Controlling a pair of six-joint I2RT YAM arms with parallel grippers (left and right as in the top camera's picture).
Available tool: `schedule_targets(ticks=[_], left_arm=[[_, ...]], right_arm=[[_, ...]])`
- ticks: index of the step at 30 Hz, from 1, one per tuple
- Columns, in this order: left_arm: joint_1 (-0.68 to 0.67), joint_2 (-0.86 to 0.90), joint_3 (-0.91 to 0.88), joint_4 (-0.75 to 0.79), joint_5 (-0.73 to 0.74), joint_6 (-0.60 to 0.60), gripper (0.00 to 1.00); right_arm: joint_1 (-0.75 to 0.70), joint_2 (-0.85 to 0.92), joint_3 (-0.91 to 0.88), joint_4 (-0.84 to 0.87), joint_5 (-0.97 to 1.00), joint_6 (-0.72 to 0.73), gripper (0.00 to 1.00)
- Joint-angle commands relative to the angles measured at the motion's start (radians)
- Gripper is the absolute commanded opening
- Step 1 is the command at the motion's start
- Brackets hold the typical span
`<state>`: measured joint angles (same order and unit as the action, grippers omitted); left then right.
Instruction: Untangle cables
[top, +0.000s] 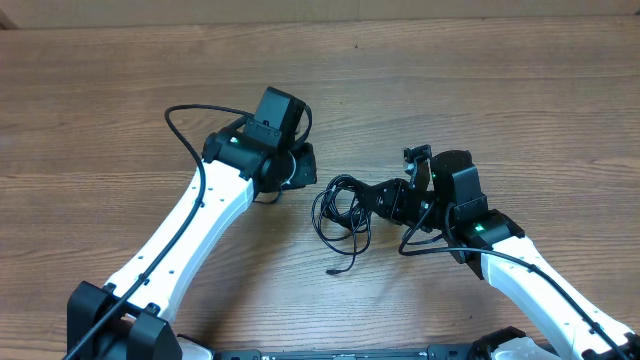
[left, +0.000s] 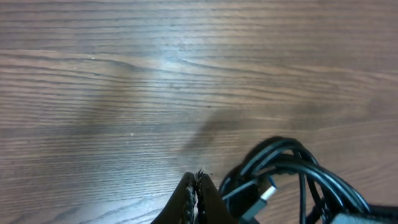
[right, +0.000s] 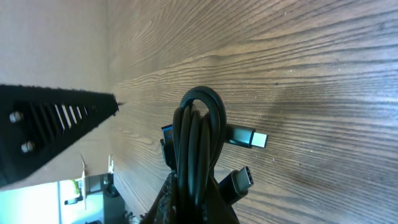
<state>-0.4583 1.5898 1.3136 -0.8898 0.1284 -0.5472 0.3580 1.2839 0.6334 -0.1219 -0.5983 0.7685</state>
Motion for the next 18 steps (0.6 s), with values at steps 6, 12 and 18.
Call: schedule_targets(ticks=[6,12,18], left_arm=[[-0.013,0.007,-0.026,0.008,0.245,0.151,0.33],[-0.014,0.007,-0.027,0.001,0.32,0.089,0.4],[-0.014,0.007,-0.036,-0.032,0.309,-0.034,0.41]], right_arm=[[-0.004,-0.015,0.001,0.042,0.013,0.1,0.04],[-0.004,-0.015,0.001,0.046,0.063,0.103,0.04],[-0.004,-0.015,0.001,0.05,0.064,0.125,0.04]])
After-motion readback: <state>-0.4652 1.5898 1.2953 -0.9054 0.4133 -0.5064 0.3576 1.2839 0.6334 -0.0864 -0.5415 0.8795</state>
